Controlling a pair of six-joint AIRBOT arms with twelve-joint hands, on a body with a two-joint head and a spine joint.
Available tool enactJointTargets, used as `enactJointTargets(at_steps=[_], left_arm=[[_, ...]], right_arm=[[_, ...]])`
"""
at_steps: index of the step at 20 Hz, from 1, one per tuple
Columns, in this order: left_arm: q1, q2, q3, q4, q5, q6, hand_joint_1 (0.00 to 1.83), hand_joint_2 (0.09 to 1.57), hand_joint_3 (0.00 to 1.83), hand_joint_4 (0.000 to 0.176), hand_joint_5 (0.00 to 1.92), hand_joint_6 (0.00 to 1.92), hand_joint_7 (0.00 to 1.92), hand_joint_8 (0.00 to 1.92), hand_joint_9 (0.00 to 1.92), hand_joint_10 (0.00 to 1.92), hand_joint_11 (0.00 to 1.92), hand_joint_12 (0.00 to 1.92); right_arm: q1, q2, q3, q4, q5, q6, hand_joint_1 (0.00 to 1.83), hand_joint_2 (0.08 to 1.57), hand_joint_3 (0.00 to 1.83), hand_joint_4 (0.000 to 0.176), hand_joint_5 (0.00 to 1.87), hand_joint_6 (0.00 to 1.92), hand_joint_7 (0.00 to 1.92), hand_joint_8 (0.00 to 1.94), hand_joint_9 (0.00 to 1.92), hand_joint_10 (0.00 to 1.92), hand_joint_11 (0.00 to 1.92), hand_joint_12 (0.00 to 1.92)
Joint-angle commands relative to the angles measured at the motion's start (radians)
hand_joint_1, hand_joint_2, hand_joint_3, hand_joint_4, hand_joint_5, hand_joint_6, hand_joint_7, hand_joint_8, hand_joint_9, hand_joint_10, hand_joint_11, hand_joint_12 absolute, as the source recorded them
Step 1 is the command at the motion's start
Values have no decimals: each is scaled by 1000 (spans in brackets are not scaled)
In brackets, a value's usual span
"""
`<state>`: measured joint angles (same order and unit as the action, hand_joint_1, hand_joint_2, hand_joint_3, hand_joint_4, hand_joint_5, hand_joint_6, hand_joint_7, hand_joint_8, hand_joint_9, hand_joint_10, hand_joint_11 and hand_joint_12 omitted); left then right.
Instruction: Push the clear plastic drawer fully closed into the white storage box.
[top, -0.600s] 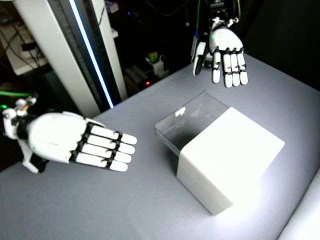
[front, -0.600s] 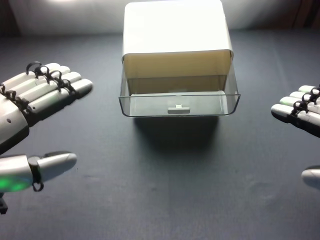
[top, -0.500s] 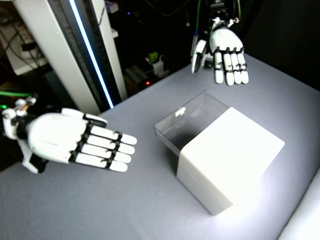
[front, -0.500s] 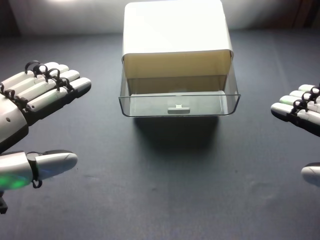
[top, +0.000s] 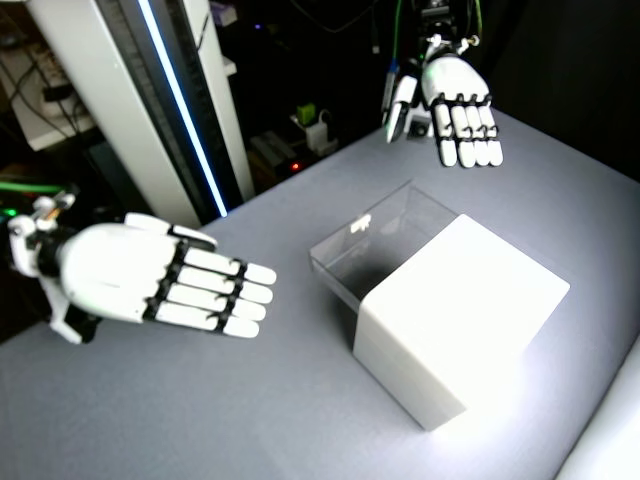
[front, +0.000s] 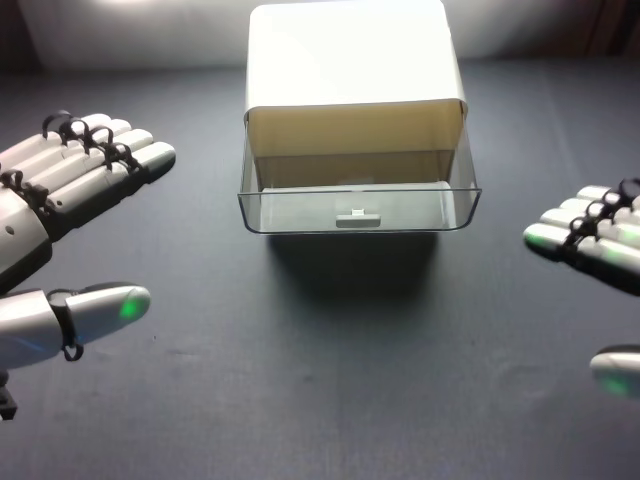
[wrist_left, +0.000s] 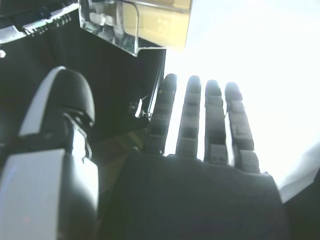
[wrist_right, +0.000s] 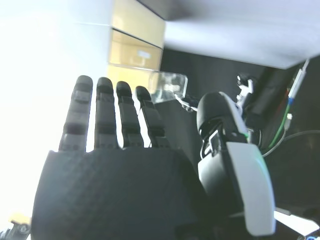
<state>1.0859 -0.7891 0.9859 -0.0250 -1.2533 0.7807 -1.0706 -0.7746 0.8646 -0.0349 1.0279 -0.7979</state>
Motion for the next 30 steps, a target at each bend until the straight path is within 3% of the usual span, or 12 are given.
enactJointTargets(at_steps=[1, 3, 5, 8, 11, 12, 13, 18, 22, 26, 28, 30], left_arm=[[-8, 7, 2, -25, -132, -4, 3, 1323, 14, 0, 1, 1, 0, 0, 0, 0, 0, 0], [-8, 12, 0, -32, -137, 1, 17, 1334, 13, 0, 0, 0, 0, 0, 0, 0, 0, 0], [-5, 13, -2, -40, -145, 5, 4, 1348, 15, 0, 0, 0, 0, 0, 0, 0, 0, 0], [4, 20, -7, -49, -152, 8, 18, 1347, 9, 0, 0, 0, 0, 0, 0, 0, 0, 0], [7, 27, -11, -57, -160, 16, 96, 1342, 2, 0, 0, 0, 0, 0, 0, 0, 0, 0], [10, 29, -12, -62, -165, 18, 93, 1351, 5, 0, 0, 0, 0, 0, 0, 0, 0, 0], [15, 33, -14, -71, -175, 22, 26, 1460, 35, 0, 0, 0, 0, 0, 0, 0, 0, 0], [35, 42, -20, -99, -204, 33, 0, 1571, 62, 0, 0, 0, 0, 0, 0, 0, 0, 0], [42, 45, -23, -109, -211, 38, 0, 1571, 108, 0, 0, 0, 0, 0, 0, 0, 0, 0], [65, 51, -28, -135, -240, 42, 0, 1571, 228, 5, 0, 0, 0, 0, 0, 0, 0, 0], [68, 56, -31, -139, -244, 47, 0, 1571, 292, 8, 0, 0, 0, 0, 0, 0, 0, 0], [70, 58, -32, -144, -249, 51, 9, 1571, 324, 0, 2, 1, 0, 0, 0, 0, 0, 0]], right_arm=[[11, -8, 4, -6, 117, 21, 80, 1407, 7, 0, 17, 5, 14, 4, 19, 7, 29, 20], [13, -31, 9, -27, 117, 42, 71, 1406, 1, 0, 60, 4, 61, 8, 83, 2, 0, 484], [26, -56, 19, -56, 112, 75, 23, 1408, 1, 0, 62, 3, 80, 6, 93, 4, 0, 556], [60, -98, 39, -110, 85, 127, 78, 1408, 1, 0, 105, 13, 92, 12, 88, 14, 0, 394], [107, -159, 68, -166, 61, 173, 249, 1391, 0, 0, 174, 18, 163, 11, 173, 39, 0, 643], [126, -183, 82, -182, 53, 195, 229, 1391, 0, 0, 199, 18, 205, 14, 222, 48, 0, 731], [154, -218, 102, -209, 36, 224, 215, 1382, 0, 0, 192, 6, 205, 4, 218, 28, 0, 755], [209, -298, 139, -223, 26, 235, 236, 1392, 1, 0, 183, 14, 209, 12, 246, 28, 0, 720], [256, -349, 169, -242, 1, 236, 206, 1402, 2, 0, 140, 0, 155, 0, 197, 2, 0, 496], [301, -397, 204, -247, -33, 236, 170, 1424, 1, 0, 103, 3, 109, 2, 178, 4, 0, 578], [314, -405, 213, -247, -37, 236, 228, 1407, 0, 0, 109, 4, 109, 1, 145, 6, 0, 541], [319, -405, 216, -249, -37, 236, 270, 1392, 0, 0, 102, 1, 85, 0, 96, 2, 0, 470]])
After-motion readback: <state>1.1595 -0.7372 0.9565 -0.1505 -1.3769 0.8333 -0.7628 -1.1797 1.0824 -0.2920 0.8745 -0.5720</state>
